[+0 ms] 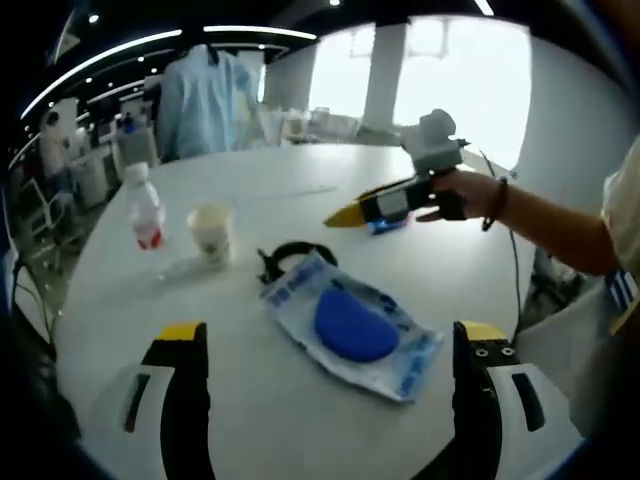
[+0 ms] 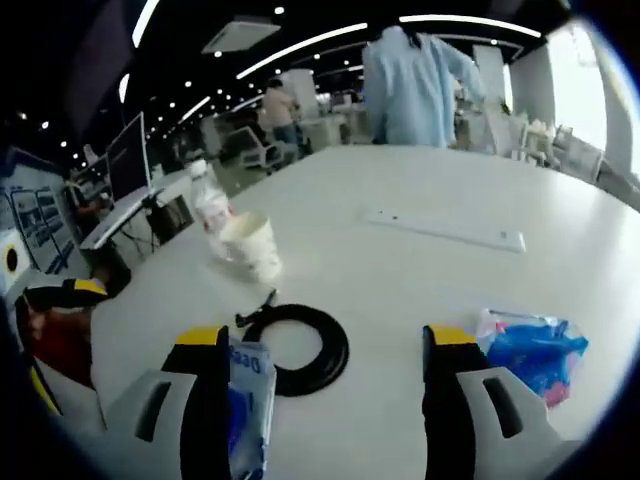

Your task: Arrange the tabletop items into an orderly group along one side of the table until the central work area is clear of visible clutter.

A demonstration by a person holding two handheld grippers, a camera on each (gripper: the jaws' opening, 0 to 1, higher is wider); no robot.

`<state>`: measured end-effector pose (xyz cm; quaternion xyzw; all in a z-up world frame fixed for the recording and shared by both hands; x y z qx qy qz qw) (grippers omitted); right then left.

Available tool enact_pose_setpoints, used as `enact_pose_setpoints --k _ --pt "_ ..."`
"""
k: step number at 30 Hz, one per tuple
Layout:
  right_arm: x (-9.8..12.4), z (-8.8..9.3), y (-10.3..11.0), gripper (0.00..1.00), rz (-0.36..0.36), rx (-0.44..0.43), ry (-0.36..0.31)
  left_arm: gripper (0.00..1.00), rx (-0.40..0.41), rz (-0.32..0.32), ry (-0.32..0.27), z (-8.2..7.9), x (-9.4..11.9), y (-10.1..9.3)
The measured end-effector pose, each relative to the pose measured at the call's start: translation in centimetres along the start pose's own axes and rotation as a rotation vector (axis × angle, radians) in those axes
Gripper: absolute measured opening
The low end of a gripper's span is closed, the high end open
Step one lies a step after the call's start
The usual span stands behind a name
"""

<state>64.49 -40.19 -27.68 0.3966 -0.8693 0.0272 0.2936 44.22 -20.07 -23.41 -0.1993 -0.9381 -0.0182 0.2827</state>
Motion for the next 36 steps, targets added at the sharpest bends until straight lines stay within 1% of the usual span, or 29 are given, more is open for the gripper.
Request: enact_pose_setpoints --k 3,5,7,9,13,17,20,23,26,27,29,31,34,36 --pt "-1.0 0.4 0.1 0.77 -0.014 -0.013 0.013 0.99 0.015 0.004 -0.011 -0.1 0.0 0.0" --pt "-1.5 0.6 0.1 0.76 -0.010 -0.013 0.024 0.99 0.007 0.007 -0.006 0.0 0.0 0.0" --pt "-2.1 1.0 0.0 0.74 0.004 -0.010 0.040 0.99 0.004 0.005 0.003 0.1 0.0 0.0" --pt "-2.6 1.3 -0.2 0.73 0.019 -0.007 0.053 0.99 0.009 0.005 -0.002 0.0 0.0 0.0" --pt "-3.7 1.8 -0.5 0.71 0.041 -0.003 0.071 0.99 0.053 0.016 -0.014 -0.1 0.0 0.1" --pt "-4.6 2.1 -0.5 0.70 0.049 -0.046 0.068 0.99 0.050 0.009 -0.008 0.0 0.0 0.1" --pt "-5.2 2.1 -0.2 0.68 0.064 -0.039 0.065 0.99 0.045 0.009 -0.002 0.1 -0.1 0.1" --pt "-5.6 2.2 -0.1 0.65 0.086 -0.024 0.066 0.99 0.042 0.012 0.007 0.2 -0.1 0.1" --pt "-5.6 2.1 -0.1 0.60 0.103 -0.049 0.058 0.99 0.037 0.009 0.014 0.3 -0.1 0.1" --pt "-5.7 2.0 -0.2 0.57 0.112 -0.049 0.049 0.99 0.036 0.007 0.013 0.3 0.0 0.1" --pt "-5.7 2.0 -0.3 0.51 0.128 -0.037 0.056 0.99 0.037 0.005 0.015 0.2 0.0 0.1" --pt "-5.7 2.2 -0.4 0.50 0.134 -0.033 0.066 0.98 0.037 0.003 0.017 0.3 -0.1 0.1" --pt "-5.7 2.3 -0.3 0.49 0.128 -0.056 0.070 0.98 0.034 0.000 0.018 0.2 -0.1 0.1" --pt "-5.6 2.3 -0.6 0.46 0.144 -0.064 0.070 0.98 0.032 0.001 0.022 0.2 -0.1 0.1"
Point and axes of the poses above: the point that each gripper's makers call its tool centre point, and the gripper's own axes: x roughly backward along the fingers, y roughly to its left, z roughly out of its underside, the point moved 9 cm from there along x, roughly backward along the fingers, and after that the axes turned 4 degrees about -z, right-handed, at the moved point
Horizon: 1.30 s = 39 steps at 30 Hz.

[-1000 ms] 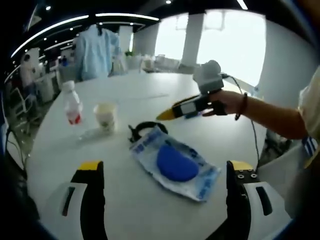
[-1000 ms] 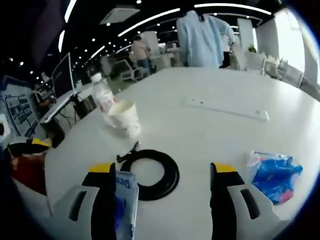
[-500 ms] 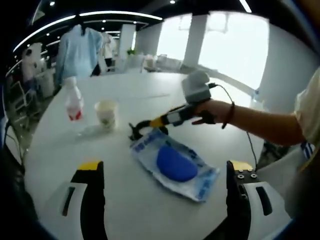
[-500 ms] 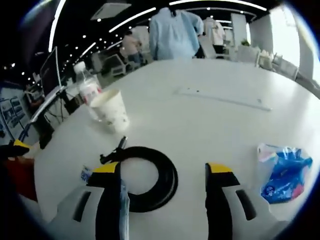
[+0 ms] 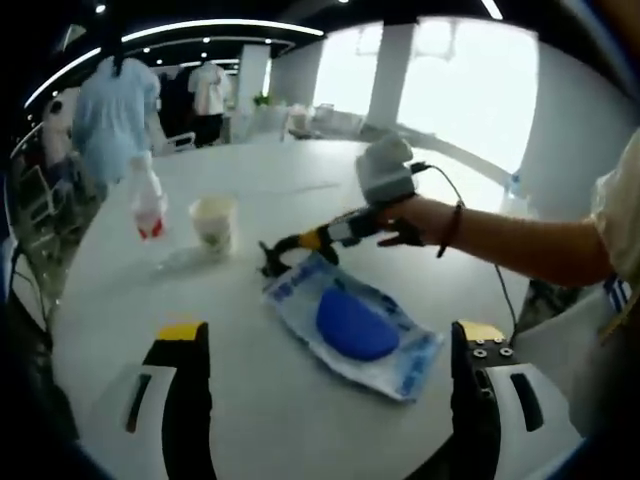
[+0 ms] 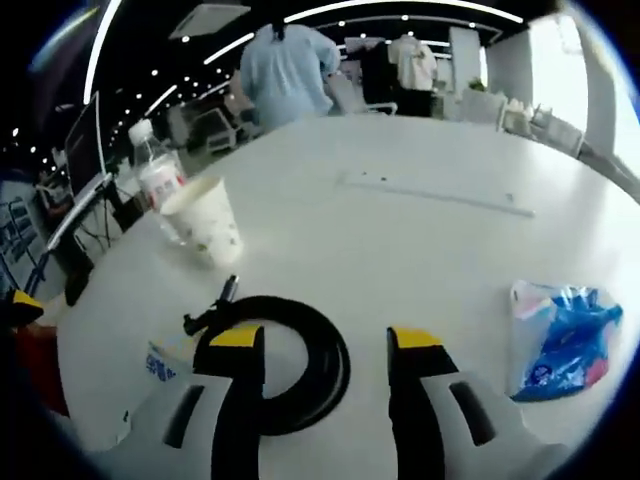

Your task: Arrange the tabletop items into an orderly group along one side of the table until the central work area is clear of visible clutter.

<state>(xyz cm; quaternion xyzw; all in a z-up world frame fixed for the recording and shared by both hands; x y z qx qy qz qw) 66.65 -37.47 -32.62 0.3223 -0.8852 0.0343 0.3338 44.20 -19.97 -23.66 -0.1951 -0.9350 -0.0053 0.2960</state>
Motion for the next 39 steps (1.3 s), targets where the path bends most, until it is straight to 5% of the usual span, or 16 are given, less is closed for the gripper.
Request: enact_pose_setpoints --k 4,5,8,15,21,29,33,39 --pt "-0.2 1.3 -0.7 0.37 0.050 0.070 0.095 0.97 -0.003 0.004 -0.004 -0.1 0.0 0.0" --pt "-0.3 0.9 -0.7 0.36 0.042 0.103 0.052 0.97 -0.004 0.005 -0.004 -0.1 -0.1 -0.1" --pt "-0.4 0.8 -0.6 0.32 0.045 0.063 0.064 0.97 -0.006 0.007 -0.004 -0.2 -0.1 -0.1" --pt "-0.9 0.8 0.4 0.17 0.020 0.141 0.064 0.96 -0.010 0.013 0.004 -0.2 -0.2 -0.3" --pt "-0.9 0.8 0.5 0.14 0.059 0.150 0.077 0.94 -0.014 0.007 0.007 -0.2 -0.1 -0.2" --pt "-0.5 0.6 0.0 0.07 0.080 -0.003 0.091 0.93 -0.034 0.009 0.009 -0.2 -0.2 -0.4" --pt "-0.2 0.6 -0.4 0.05 0.056 -0.150 0.083 0.93 -0.034 0.004 0.003 -0.3 -0.1 -0.3" --pt "0.6 -0.3 -0.6 0.03 0.033 -0.184 0.045 0.93 -0.036 0.006 0.000 -0.5 -0.1 -0.3"
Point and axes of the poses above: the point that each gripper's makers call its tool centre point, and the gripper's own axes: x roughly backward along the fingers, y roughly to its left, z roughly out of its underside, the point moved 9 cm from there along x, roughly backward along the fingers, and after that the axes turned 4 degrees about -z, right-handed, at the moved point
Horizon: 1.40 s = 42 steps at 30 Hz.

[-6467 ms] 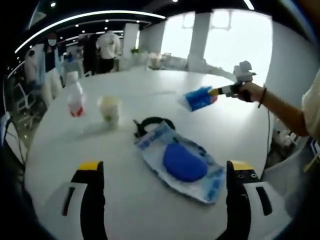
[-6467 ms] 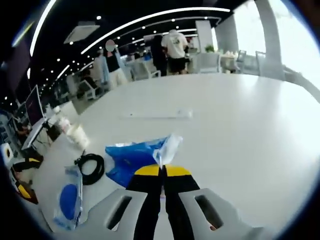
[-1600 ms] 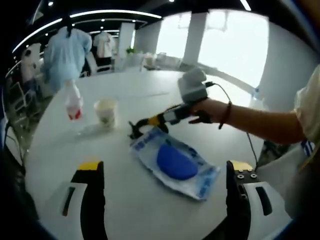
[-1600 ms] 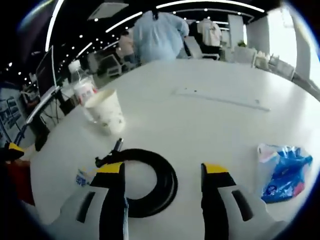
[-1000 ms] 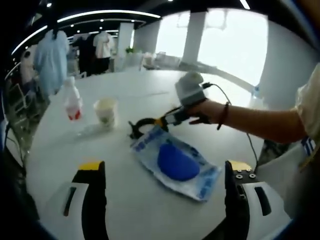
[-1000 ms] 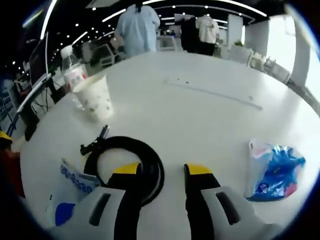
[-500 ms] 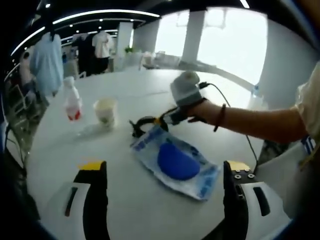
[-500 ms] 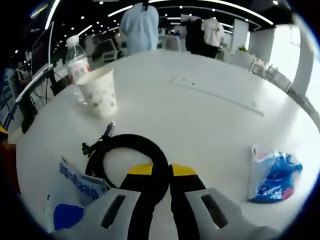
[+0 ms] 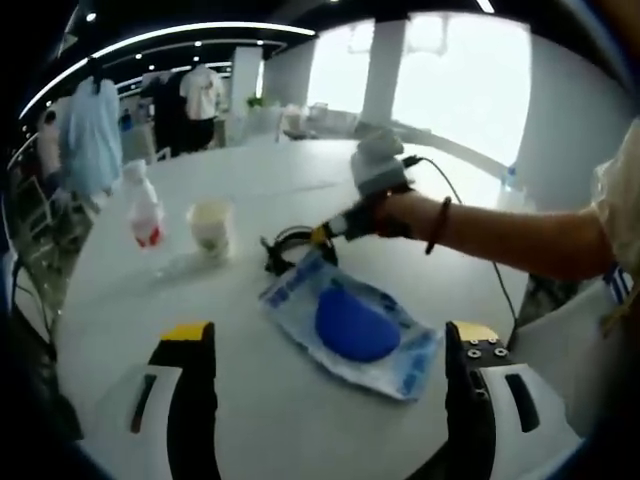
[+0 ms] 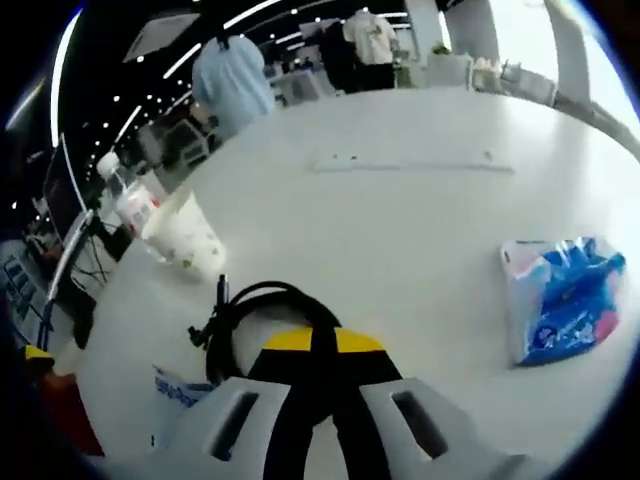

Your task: Arrange the tabletop items into an orderly group along one side of the table until the central work area is clear of visible clutter.

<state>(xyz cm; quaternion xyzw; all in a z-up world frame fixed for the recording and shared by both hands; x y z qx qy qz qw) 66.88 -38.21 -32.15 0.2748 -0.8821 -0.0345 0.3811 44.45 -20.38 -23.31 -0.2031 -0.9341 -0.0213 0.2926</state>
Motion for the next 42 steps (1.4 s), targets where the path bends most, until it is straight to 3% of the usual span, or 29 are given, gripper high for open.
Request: enact_pose_setpoints --k 7,17,31,42 --pt "1.6 -0.9 -0.2 0.03 -0.008 -0.047 -0.040 0.93 -0.003 0.001 -0.010 -0.2 0.1 0.0" --pt "4.9 -3.1 -1.1 0.03 -0.007 -0.149 -0.162 0.93 -0.018 0.008 -0.014 -0.2 0.0 -0.3" --pt "9.9 -4.1 -0.8 0.03 -0.007 -0.136 -0.236 0.92 -0.044 0.021 -0.014 -0.3 -0.1 -0.9" --pt "14.2 -3.7 -1.7 0.03 0.023 -0.089 -0.244 0.92 -0.063 0.032 -0.011 -0.2 -0.2 -1.4"
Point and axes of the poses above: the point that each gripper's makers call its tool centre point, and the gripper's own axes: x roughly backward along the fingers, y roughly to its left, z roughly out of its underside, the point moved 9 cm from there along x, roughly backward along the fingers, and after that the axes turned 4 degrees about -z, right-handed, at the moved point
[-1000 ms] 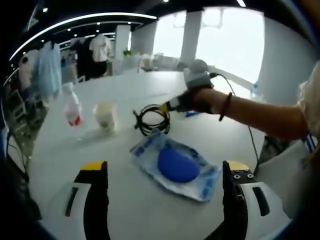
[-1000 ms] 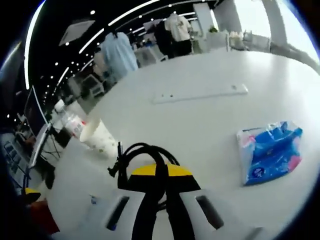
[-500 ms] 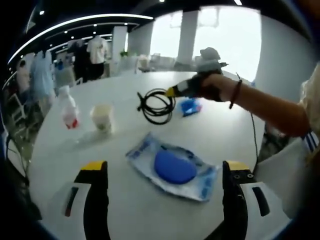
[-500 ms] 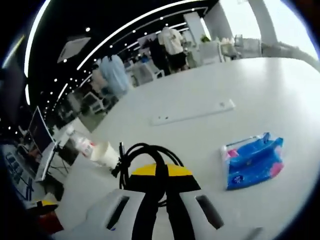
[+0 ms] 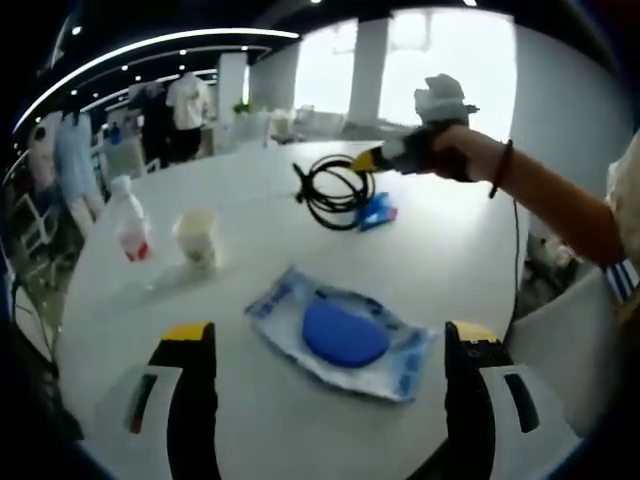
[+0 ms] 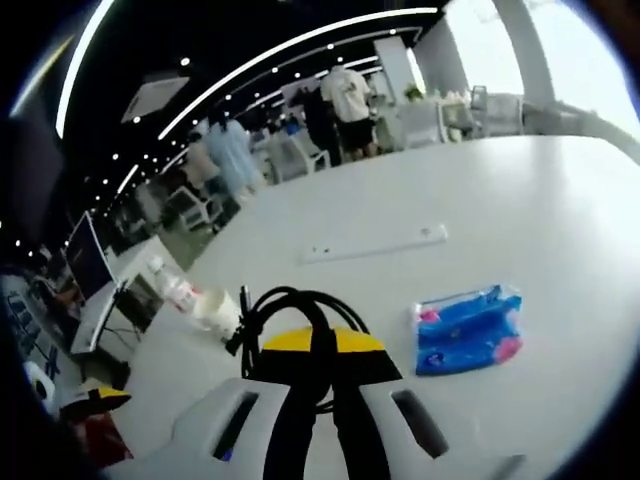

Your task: Arrange the tabletop items into an orderly group along one side of the table until the central work area is clear of visible clutter.

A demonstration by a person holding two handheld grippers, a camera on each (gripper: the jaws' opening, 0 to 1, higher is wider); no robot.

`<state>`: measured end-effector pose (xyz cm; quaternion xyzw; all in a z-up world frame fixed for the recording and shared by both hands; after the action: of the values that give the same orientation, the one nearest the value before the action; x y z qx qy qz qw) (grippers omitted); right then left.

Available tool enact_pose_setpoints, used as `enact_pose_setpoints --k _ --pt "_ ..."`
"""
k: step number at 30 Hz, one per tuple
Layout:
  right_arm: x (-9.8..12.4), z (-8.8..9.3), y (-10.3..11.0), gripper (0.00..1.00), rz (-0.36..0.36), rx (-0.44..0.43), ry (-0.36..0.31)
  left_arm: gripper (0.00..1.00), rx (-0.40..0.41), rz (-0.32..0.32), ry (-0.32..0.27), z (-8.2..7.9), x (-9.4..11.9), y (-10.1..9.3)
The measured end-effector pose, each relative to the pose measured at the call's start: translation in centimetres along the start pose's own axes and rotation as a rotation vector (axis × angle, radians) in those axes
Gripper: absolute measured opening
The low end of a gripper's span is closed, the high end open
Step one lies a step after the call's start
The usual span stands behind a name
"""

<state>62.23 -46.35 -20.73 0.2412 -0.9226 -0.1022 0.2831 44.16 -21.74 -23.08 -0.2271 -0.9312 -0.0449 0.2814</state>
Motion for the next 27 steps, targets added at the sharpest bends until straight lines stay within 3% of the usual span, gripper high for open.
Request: enact_pose_setpoints --k 27 --pt "7.2 0.0 -0.4 0.03 0.002 0.028 -0.044 0.92 -0.032 0.023 0.020 0.2 -0.3 -0.5"
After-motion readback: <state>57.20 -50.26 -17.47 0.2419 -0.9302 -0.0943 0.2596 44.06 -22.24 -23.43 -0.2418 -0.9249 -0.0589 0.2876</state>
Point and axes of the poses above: the point that each gripper's makers call its tool centre point, and the gripper's own axes: x roughly backward along the fingers, y roughly to its left, z roughly out of its underside, the point moved 9 cm from there along x, roughly backward along the fingers, and after that the axes turned 4 degrees about -z, right-handed, at the moved point
